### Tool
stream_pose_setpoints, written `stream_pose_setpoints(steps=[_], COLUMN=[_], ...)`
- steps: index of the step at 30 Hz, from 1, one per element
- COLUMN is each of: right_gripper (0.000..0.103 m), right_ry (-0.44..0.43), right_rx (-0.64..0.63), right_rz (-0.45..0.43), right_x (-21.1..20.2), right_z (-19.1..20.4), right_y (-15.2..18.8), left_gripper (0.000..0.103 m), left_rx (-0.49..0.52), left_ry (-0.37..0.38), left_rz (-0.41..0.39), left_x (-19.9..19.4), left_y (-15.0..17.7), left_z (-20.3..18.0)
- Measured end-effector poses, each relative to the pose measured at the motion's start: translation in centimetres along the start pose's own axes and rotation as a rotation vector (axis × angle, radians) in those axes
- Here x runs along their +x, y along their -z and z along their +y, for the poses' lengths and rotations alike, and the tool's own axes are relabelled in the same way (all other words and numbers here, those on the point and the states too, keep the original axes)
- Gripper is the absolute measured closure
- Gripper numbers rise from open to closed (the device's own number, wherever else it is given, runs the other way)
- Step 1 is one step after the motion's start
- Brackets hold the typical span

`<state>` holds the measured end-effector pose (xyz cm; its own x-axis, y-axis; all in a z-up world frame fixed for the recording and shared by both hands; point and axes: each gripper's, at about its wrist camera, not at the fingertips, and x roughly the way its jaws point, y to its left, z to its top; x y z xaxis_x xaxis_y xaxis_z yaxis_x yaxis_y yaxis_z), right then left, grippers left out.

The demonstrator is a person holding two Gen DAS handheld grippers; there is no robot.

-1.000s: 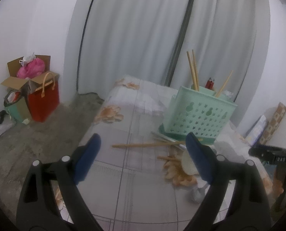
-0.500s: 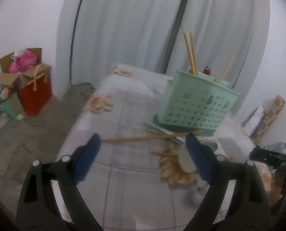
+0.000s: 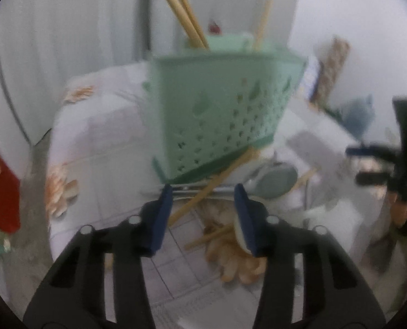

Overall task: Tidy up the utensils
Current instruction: 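Grasp a wooden chopstick from the pile beside the basket with the left tool, then grasp a wooden chopstick from the pile with the right tool while the left tool holds its chopstick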

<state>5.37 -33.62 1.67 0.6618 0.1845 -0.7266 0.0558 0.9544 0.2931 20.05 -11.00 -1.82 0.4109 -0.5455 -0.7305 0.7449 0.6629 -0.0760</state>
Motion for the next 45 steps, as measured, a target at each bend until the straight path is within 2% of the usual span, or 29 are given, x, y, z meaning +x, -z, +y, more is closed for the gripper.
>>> stream_pose_setpoints(steps=[2, 5, 12, 15, 20, 26, 33, 40, 45], right_gripper=[0.007, 0.007, 0.007, 0.007, 0.007, 0.007, 0.007, 0.022, 0.034], right_ry=[0.001, 0.002, -0.008, -0.008, -0.005, -0.014, -0.057, -0.13, -0.202], right_rx=[0.003, 0.004, 0.015, 0.011, 0.015, 0.028, 0.074, 0.215, 0.366], right_rz=[0.004, 0.002, 0.003, 0.002, -0.003, -0.012, -0.025, 0.005, 0.052], right_x=[0.0, -0.1, 0.0, -0.1, -0.4, -0.8, -1.5, -1.2, -0.1], right_z=[-0.1, -0.3, -0.5, -0.4, -0.5, -0.7, -1.1, -2.8, -4.3], right_y=[0.0, -0.1, 0.0, 0.1, 0.2, 0.1, -0.1, -0.1, 0.1], left_gripper=[0.067, 0.075, 0.08, 0.089, 0.095, 0.098, 0.098, 0.098, 0.098], left_rx=[0.055, 0.078, 0.158, 0.199, 0.288, 0.311, 0.228, 0.044, -0.151], left_ry=[-0.003, -0.011, -0.014, -0.014, -0.017, -0.008, 0.005, 0.001, 0.002], left_rz=[0.06, 0.113, 0.209, 0.219, 0.223, 0.218, 0.186, 0.122, 0.024], left_x=[1.3, 2.5, 4.2, 4.3, 3.7, 2.1, -0.7, -3.4, -5.5], left_y=[0.0, -0.1, 0.4, 0.2, 0.3, 0.9, 2.2, 5.0, 6.8], left_z=[-0.4, -0.3, -0.5, -0.9, -2.3, -3.1, -3.3, -1.6, -0.4])
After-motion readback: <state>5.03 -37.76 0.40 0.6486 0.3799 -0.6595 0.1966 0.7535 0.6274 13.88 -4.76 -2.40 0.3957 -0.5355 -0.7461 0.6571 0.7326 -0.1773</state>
